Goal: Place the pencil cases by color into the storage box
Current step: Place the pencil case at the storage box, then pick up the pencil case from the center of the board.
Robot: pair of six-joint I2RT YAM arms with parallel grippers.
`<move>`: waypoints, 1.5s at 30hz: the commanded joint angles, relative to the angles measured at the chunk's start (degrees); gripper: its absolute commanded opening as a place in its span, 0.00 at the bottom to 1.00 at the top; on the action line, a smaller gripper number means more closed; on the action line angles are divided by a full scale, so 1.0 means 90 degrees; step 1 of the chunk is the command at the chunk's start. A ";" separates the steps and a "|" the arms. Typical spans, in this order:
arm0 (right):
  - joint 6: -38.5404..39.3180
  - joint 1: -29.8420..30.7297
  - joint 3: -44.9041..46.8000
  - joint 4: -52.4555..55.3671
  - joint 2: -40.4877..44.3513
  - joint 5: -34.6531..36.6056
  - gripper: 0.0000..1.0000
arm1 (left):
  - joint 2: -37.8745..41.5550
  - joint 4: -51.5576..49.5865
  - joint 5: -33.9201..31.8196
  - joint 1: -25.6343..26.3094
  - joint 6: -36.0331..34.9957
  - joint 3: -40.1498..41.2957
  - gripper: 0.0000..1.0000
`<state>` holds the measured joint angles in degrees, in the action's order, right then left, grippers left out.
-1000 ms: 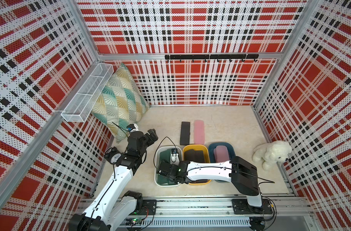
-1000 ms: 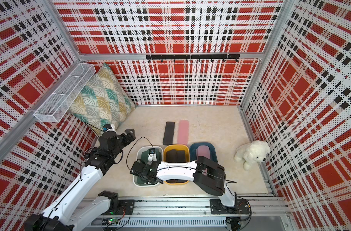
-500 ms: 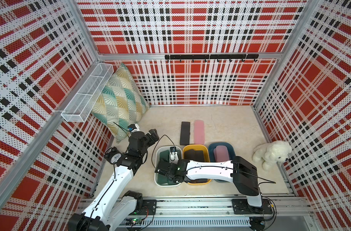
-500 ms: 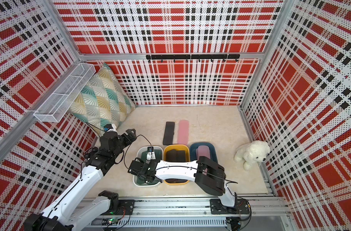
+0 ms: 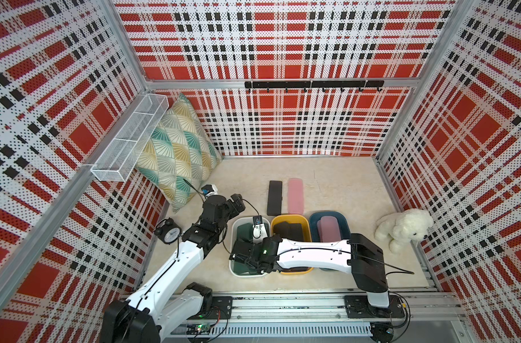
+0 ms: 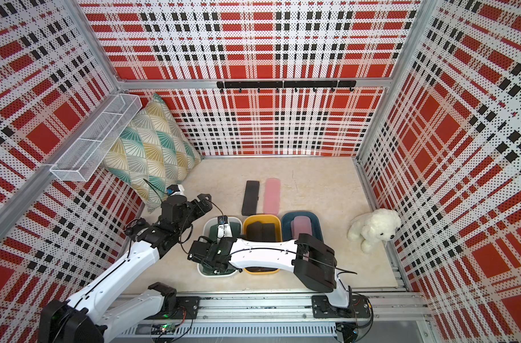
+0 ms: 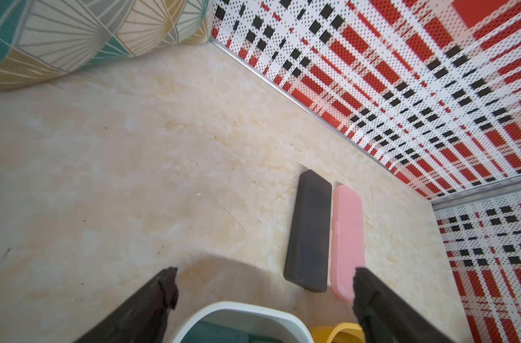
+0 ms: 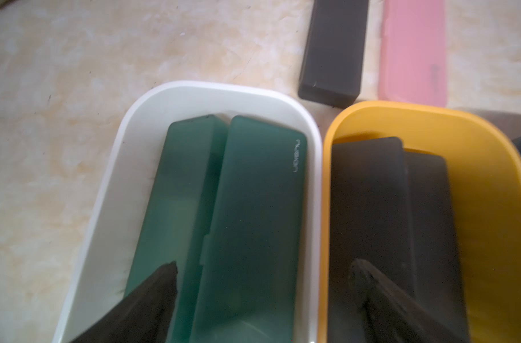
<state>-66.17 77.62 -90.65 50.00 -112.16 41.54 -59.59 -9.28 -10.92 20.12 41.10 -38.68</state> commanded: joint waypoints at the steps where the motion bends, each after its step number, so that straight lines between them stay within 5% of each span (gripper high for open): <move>1: -0.0315 -0.0014 0.0202 0.0690 0.0644 0.0809 0.97 | -0.0404 0.0220 0.0108 0.0084 -0.0078 -0.0299 0.95; 12: -0.0264 -0.0850 0.1971 0.0355 0.2355 0.0758 0.97 | -0.2087 0.0299 0.0636 0.0420 -0.0385 -0.1523 0.95; 23: 0.0903 -0.2494 0.3787 -0.0915 0.4277 -0.0143 0.97 | -0.4438 -0.0189 0.0734 0.1427 -0.0693 -0.3460 0.94; 45: 0.1966 -0.3673 0.4306 -0.1863 0.4401 -0.1187 0.97 | -0.7055 -0.2121 -0.0644 0.1847 -0.1061 -0.6239 0.96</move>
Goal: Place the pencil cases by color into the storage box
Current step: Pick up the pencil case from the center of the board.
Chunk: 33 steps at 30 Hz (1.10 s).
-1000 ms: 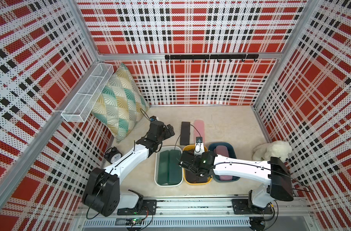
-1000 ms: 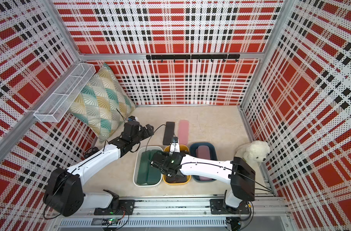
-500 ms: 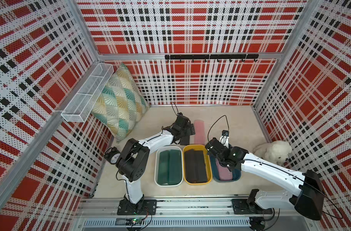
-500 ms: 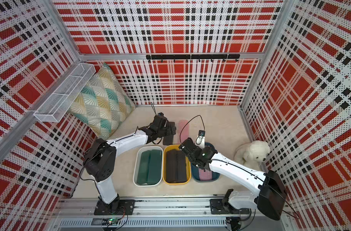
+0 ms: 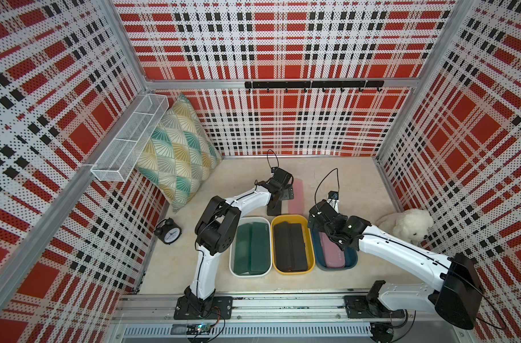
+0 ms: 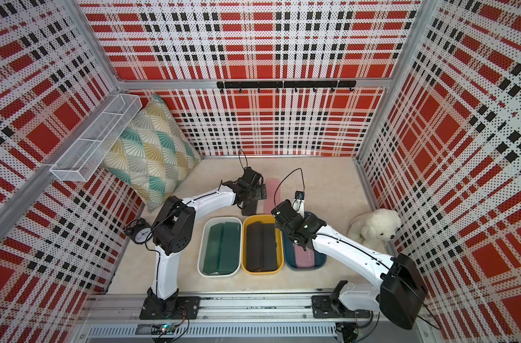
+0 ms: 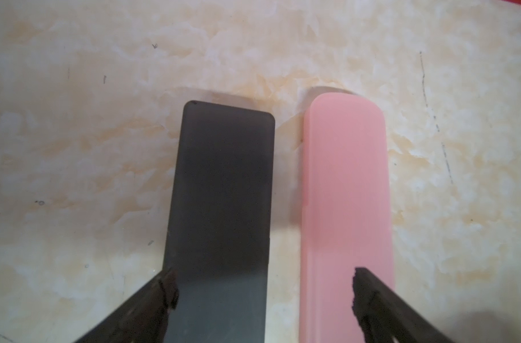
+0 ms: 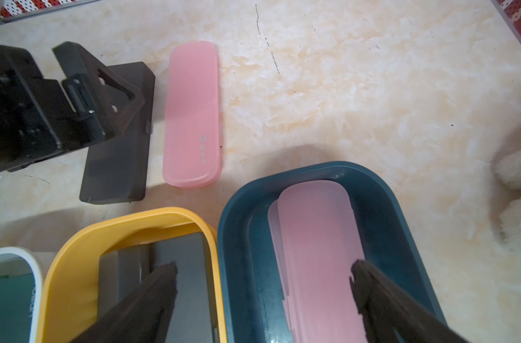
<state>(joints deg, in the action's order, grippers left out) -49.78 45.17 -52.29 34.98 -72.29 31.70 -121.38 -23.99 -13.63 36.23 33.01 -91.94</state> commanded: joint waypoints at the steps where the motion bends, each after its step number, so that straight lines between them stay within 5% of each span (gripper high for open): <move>1: 0.0154 -0.0085 0.0040 -0.0209 -0.0041 -0.0114 0.97 | -0.0246 -0.0580 -0.0415 0.0057 -0.0194 -0.0388 0.96; 33: 0.0219 -0.0146 -0.0087 -0.0304 -0.0308 -0.0285 0.98 | -0.0754 -0.0738 0.0010 -0.0226 -0.0580 -0.0536 0.96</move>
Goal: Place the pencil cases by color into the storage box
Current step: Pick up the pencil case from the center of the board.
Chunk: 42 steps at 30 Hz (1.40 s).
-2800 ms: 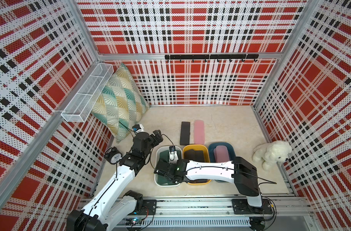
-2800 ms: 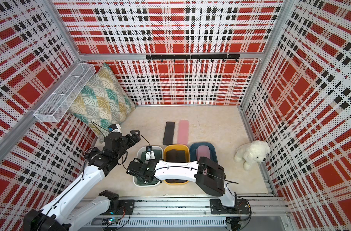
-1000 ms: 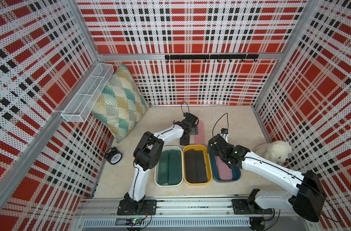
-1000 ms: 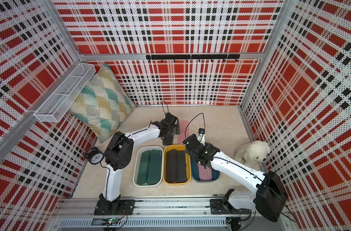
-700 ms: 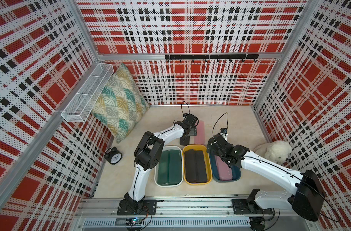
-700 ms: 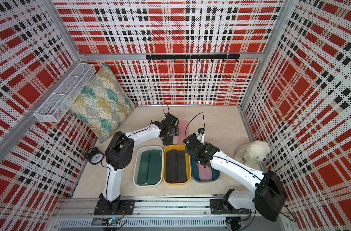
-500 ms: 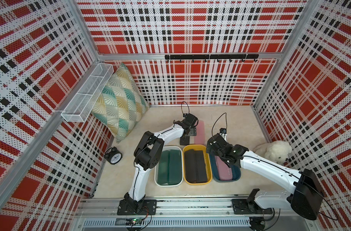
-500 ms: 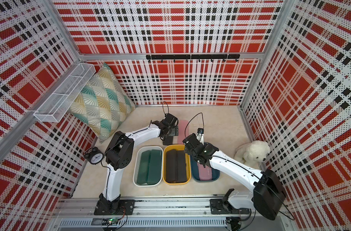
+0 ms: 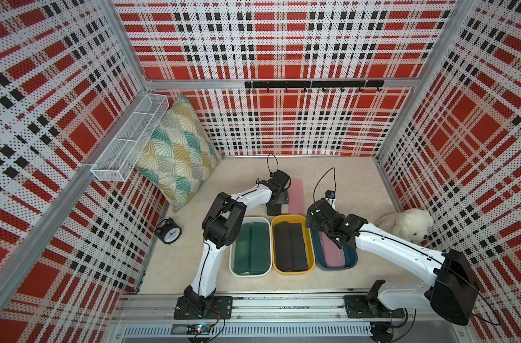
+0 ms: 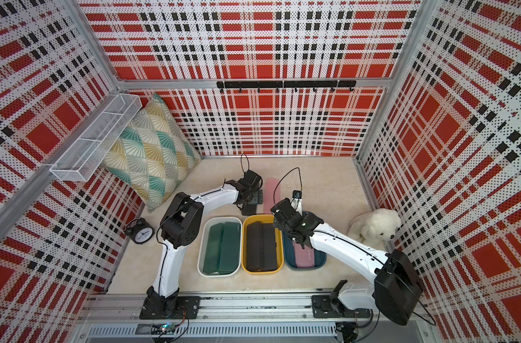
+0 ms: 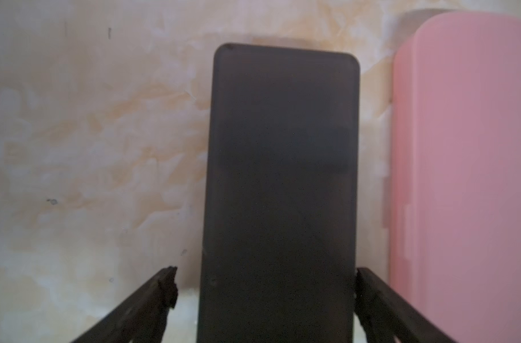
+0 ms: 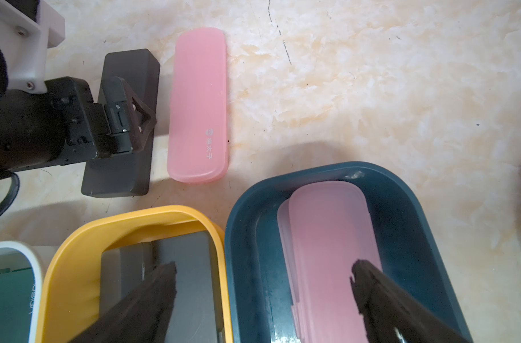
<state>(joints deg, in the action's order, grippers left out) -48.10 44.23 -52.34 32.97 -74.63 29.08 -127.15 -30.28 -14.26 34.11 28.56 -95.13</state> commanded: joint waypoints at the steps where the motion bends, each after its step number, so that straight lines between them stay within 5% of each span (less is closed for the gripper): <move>1: 0.0033 -0.0035 -0.0072 -0.0083 -0.0043 0.0011 0.98 | -0.0128 -0.0034 0.0090 0.0018 -0.0082 -0.0188 0.95; 10: 0.0017 -0.0041 0.0051 -0.0104 0.0038 0.0027 0.98 | -0.0165 -0.0037 0.0021 0.0019 -0.0019 -0.0143 0.76; 16: 0.0006 -0.0043 0.0117 -0.0103 0.0123 0.0039 0.98 | -0.0122 -0.0038 -0.0052 -0.0001 0.0056 -0.0135 0.49; 42: 0.0161 -0.0358 0.0750 0.0052 0.1126 0.0147 0.98 | 0.1878 -0.0034 -0.0590 0.0465 0.0386 -0.0158 0.48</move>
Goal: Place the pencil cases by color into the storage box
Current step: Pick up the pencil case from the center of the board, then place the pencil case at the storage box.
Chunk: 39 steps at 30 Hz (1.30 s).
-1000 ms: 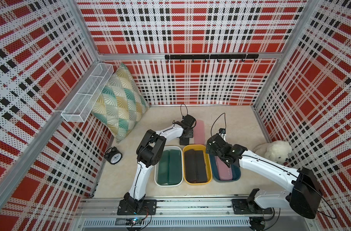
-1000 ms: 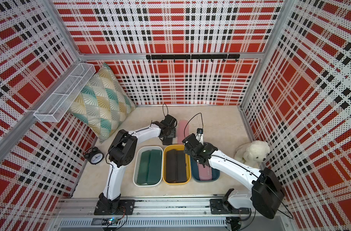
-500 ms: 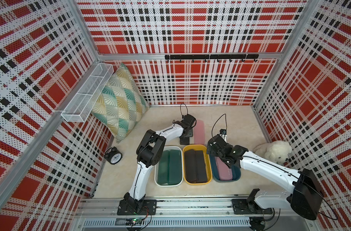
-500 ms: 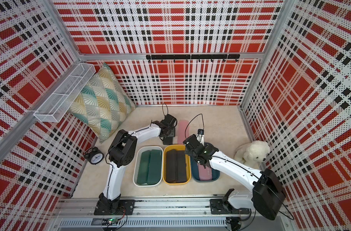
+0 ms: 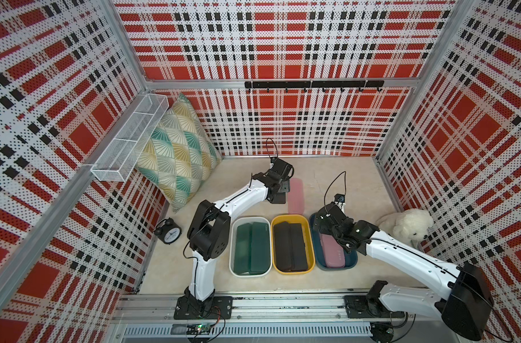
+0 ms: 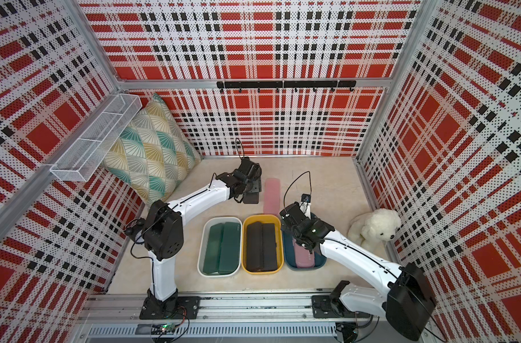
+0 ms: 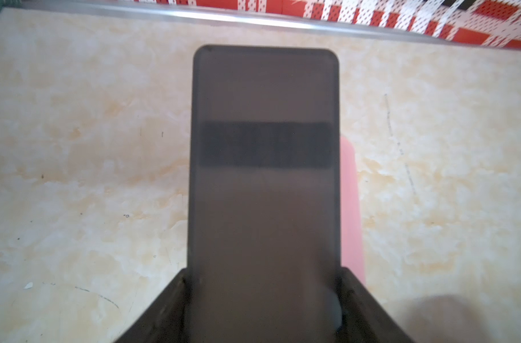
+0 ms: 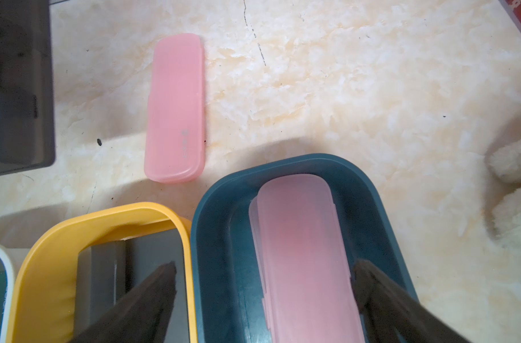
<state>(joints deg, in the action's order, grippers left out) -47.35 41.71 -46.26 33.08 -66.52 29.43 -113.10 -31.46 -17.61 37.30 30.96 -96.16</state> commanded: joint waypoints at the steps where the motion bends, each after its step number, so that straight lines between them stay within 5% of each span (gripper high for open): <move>1: 0.0093 -0.0088 0.0094 0.0050 0.0269 0.0109 0.98 | 0.0396 0.0096 -0.0240 0.0155 0.0141 -0.0014 0.48; 23: 0.1055 -0.0894 0.0209 0.0455 0.1336 -0.0256 0.99 | 0.2290 0.0103 -0.0910 0.1757 0.1634 0.1781 0.48; 39: 0.1603 -0.1062 0.0209 0.0366 0.1518 -0.0657 0.99 | 0.2278 0.0103 -0.1293 0.2972 0.3119 0.2624 0.48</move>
<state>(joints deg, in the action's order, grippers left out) -34.65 33.04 -44.49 36.53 -54.17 24.23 -93.03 -31.73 -27.05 62.92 55.53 -73.08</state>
